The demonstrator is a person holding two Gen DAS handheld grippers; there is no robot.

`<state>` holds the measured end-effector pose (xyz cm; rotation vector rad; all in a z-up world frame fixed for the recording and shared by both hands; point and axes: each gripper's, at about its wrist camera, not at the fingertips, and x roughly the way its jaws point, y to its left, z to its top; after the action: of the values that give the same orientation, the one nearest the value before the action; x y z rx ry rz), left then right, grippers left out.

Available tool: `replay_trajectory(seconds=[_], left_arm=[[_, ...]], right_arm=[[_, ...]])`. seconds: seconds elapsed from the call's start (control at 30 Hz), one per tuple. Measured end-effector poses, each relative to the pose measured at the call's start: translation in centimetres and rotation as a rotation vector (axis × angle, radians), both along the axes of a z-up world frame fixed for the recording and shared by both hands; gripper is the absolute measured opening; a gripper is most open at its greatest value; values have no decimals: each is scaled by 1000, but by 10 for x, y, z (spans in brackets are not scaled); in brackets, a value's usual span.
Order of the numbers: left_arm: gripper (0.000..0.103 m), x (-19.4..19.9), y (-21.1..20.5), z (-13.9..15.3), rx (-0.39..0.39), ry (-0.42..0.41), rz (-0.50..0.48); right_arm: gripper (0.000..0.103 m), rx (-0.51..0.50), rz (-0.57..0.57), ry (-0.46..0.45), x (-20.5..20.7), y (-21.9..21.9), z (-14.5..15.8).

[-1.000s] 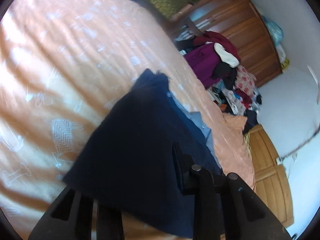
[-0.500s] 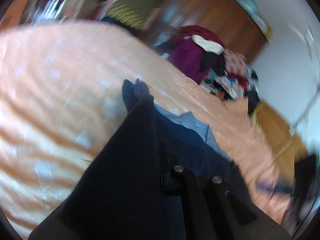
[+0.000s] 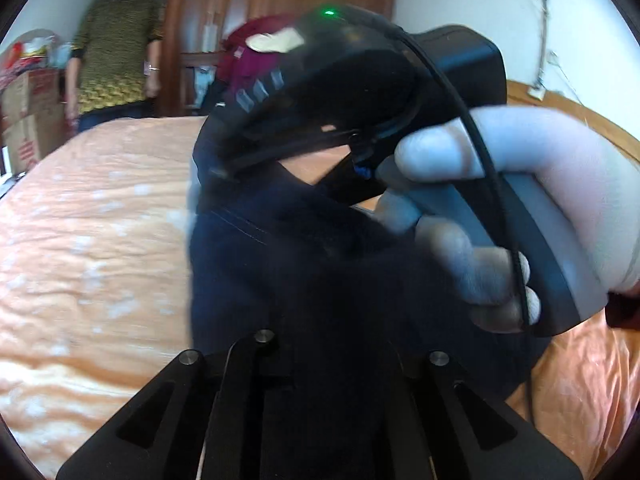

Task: Fold small clothes

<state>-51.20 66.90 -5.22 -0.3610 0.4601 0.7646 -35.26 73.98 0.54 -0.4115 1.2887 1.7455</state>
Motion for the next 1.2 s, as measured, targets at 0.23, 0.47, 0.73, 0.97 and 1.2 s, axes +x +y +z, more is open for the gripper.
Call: replay_trajectory(seconds=[0.23, 0.47, 0.73, 0.97, 1.2], left_arm=[[8, 81, -29, 24, 2, 30, -228], [26, 197, -57, 23, -75, 63, -441], [25, 276, -61, -45, -209, 240, -510], [54, 297, -66, -49, -223, 232, -538], [54, 224, -105, -3, -160, 177, -530]], right_arm=[[5, 171, -118, 21, 80, -93, 34], [6, 103, -283, 85, 190, -138, -11], [6, 0, -356, 212, 235, -155, -79], [16, -89, -316, 268, 248, -147, -99], [45, -66, -270, 257, 240, -203, -64]])
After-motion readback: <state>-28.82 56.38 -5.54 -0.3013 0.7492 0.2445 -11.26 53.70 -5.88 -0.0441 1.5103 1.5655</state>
